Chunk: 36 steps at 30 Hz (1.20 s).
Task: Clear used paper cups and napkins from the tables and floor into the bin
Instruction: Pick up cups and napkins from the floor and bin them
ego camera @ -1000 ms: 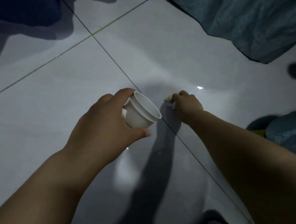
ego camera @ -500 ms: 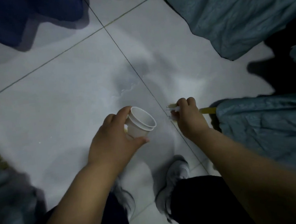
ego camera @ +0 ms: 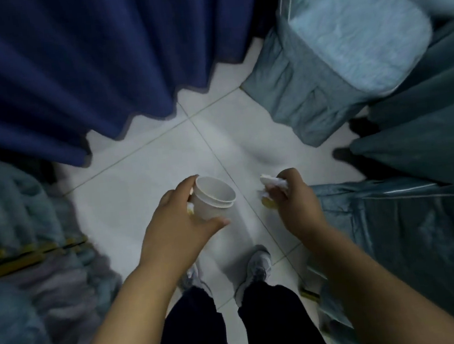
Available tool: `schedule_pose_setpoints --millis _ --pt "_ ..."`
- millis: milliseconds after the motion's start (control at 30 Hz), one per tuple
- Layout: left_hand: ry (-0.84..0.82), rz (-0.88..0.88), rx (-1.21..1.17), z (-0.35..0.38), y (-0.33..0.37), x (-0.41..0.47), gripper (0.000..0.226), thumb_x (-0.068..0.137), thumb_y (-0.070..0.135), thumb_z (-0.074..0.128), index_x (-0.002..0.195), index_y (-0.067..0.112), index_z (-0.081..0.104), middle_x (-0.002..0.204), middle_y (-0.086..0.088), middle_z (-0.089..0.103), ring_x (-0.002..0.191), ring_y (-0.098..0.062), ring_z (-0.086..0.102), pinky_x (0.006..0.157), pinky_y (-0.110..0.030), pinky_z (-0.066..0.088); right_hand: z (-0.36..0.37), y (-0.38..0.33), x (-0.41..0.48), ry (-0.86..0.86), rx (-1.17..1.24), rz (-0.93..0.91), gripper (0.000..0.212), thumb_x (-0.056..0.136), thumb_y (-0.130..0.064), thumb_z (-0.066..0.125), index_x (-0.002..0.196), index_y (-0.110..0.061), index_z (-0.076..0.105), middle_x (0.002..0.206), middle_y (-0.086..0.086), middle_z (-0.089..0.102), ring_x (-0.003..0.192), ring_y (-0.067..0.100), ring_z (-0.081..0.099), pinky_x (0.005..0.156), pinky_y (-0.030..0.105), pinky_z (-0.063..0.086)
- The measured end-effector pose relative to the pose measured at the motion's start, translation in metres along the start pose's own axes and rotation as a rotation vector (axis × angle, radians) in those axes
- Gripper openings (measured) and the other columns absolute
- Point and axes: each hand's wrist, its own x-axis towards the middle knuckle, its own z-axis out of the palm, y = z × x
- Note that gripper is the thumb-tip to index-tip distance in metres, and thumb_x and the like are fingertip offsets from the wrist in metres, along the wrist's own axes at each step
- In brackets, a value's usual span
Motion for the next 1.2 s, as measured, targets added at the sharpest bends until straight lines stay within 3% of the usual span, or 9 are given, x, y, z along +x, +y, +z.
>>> schedule_pose_setpoints --millis 67,200,400,533,633,867,1000,1100,1200 --pt "0.030 0.034 -0.054 -0.015 0.017 -0.016 0.077 0.062 0.048 0.079 0.128 0.042 0.041 0.118 0.014 0.052 0.101 -0.006 0.050 0.082 -0.027 0.043 -0.021 -0.027 -0.017 0.044 0.047 -0.019 0.012 0.095 -0.024 0.054 0.094 -0.016 0.046 0.076 -0.015 0.052 0.066 -0.006 0.055 0.054 0.008 0.039" --pt "0.034 0.116 -0.173 -0.043 0.052 -0.038 0.068 0.063 0.045 0.080 0.121 0.041 0.046 0.117 0.013 0.057 0.103 -0.010 0.055 0.082 -0.027 0.049 -0.052 -0.070 -0.052 0.167 0.059 -0.012 0.017 0.094 -0.035 0.054 0.097 -0.020 0.047 0.080 -0.008 0.055 0.079 0.016 0.057 0.066 0.035 0.051" --pt "-0.005 0.372 -0.199 -0.093 0.109 -0.066 0.055 0.065 0.035 0.081 0.106 0.046 0.046 0.099 0.027 0.055 0.092 0.002 0.055 0.066 -0.009 0.039 -0.086 -0.126 -0.121 0.488 0.188 -0.021 0.016 0.093 -0.031 0.055 0.091 -0.017 0.048 0.072 -0.010 0.052 0.064 0.002 0.049 0.057 0.020 0.039" --pt "-0.062 0.508 -0.228 -0.116 0.140 -0.091 0.059 0.063 0.033 0.083 0.113 0.040 0.053 0.104 0.026 0.060 0.091 0.013 0.055 0.070 -0.010 0.043 -0.106 -0.148 -0.185 0.645 0.268 -0.011 0.014 0.092 -0.030 0.057 0.091 -0.018 0.051 0.073 -0.009 0.057 0.061 -0.007 0.051 0.052 0.008 0.039" --pt "-0.127 0.609 -0.272 -0.119 0.170 -0.117 0.059 0.064 0.026 0.085 0.114 0.038 0.055 0.100 0.029 0.059 0.085 0.020 0.053 0.063 0.001 0.040 -0.132 -0.157 -0.234 0.727 0.282 0.005 0.010 0.091 -0.030 0.057 0.089 -0.021 0.052 0.075 -0.008 0.059 0.061 -0.007 0.051 0.049 0.006 0.039" --pt "-0.306 0.866 -0.303 -0.085 0.244 -0.201 0.060 0.062 0.025 0.085 0.114 0.035 0.057 0.099 0.023 0.061 0.082 0.018 0.055 0.061 0.001 0.040 -0.192 -0.142 -0.351 1.097 0.330 0.064 0.017 0.089 -0.033 0.060 0.080 -0.023 0.051 0.068 -0.009 0.056 0.059 0.000 0.049 0.055 0.014 0.039" --pt "-0.438 0.972 -0.311 -0.047 0.271 -0.266 0.061 0.062 0.027 0.085 0.115 0.038 0.057 0.099 0.021 0.062 0.084 0.011 0.057 0.063 -0.003 0.042 -0.215 -0.109 -0.425 1.243 0.440 0.108 0.017 0.088 -0.036 0.062 0.081 -0.024 0.052 0.073 -0.006 0.060 0.069 0.019 0.057 0.070 0.039 0.050" --pt "-0.518 1.033 -0.312 -0.009 0.284 -0.324 0.060 0.061 0.029 0.086 0.108 0.048 0.055 0.099 0.023 0.062 0.087 0.009 0.058 0.068 -0.010 0.043 -0.227 -0.078 -0.490 1.364 0.463 0.129 0.014 0.088 -0.034 0.061 0.083 -0.024 0.053 0.075 -0.006 0.059 0.068 0.013 0.053 0.070 0.037 0.050" --pt "-0.582 1.078 -0.305 0.033 0.287 -0.389 0.056 0.062 0.031 0.084 0.102 0.052 0.052 0.099 0.025 0.060 0.085 0.016 0.055 0.063 -0.007 0.042 -0.237 -0.042 -0.558 1.451 0.494 0.148 0.012 0.089 -0.031 0.061 0.085 -0.023 0.055 0.076 -0.006 0.060 0.067 0.010 0.054 0.070 0.037 0.051"
